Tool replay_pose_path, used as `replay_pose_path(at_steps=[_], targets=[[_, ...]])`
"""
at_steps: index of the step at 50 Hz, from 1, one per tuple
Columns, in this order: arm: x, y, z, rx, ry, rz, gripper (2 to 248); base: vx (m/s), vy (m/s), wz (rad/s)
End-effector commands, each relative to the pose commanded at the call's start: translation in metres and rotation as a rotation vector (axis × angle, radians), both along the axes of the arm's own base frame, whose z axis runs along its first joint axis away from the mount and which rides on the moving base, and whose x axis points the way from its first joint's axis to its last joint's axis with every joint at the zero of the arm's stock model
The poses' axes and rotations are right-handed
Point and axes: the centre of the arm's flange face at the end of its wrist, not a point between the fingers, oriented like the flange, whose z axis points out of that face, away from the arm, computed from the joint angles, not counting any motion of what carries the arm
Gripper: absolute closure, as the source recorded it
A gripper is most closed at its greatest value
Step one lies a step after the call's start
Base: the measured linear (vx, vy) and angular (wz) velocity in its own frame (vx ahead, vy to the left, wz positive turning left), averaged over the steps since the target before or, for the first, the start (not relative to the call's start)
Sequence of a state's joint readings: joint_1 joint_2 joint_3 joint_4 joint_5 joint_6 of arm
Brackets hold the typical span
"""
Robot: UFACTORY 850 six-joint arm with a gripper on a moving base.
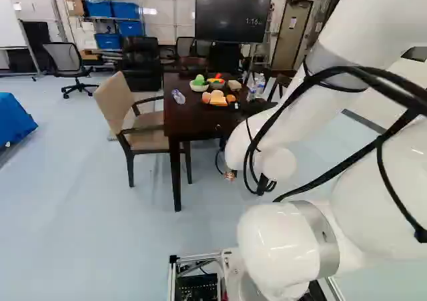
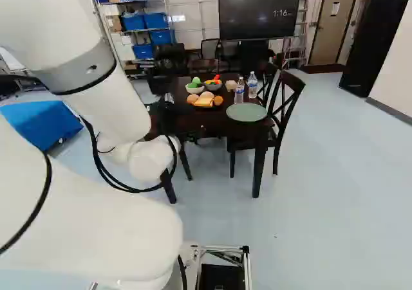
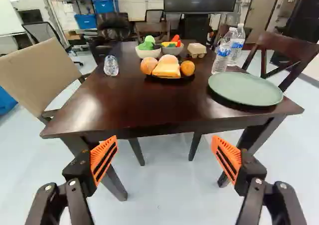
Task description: Move the croissant to the empty plate
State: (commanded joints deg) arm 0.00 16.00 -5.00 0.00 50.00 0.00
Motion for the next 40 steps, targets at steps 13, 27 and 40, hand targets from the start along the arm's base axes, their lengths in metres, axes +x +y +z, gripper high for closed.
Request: replay_pose_path(at_steps=[13, 27, 40], targets=[[0.0000, 0.0000, 0.0000, 0.000, 0.000, 0.000, 3, 0.141, 0.056, -0.088], [0.0000, 0.0000, 0.0000, 0.000, 0.000, 0.000, 3, 0.136, 0.020, -0.252], [0.0000, 0.0000, 0.0000, 0.000, 0.000, 0.000, 3, 0.136, 0.018, -0.249]])
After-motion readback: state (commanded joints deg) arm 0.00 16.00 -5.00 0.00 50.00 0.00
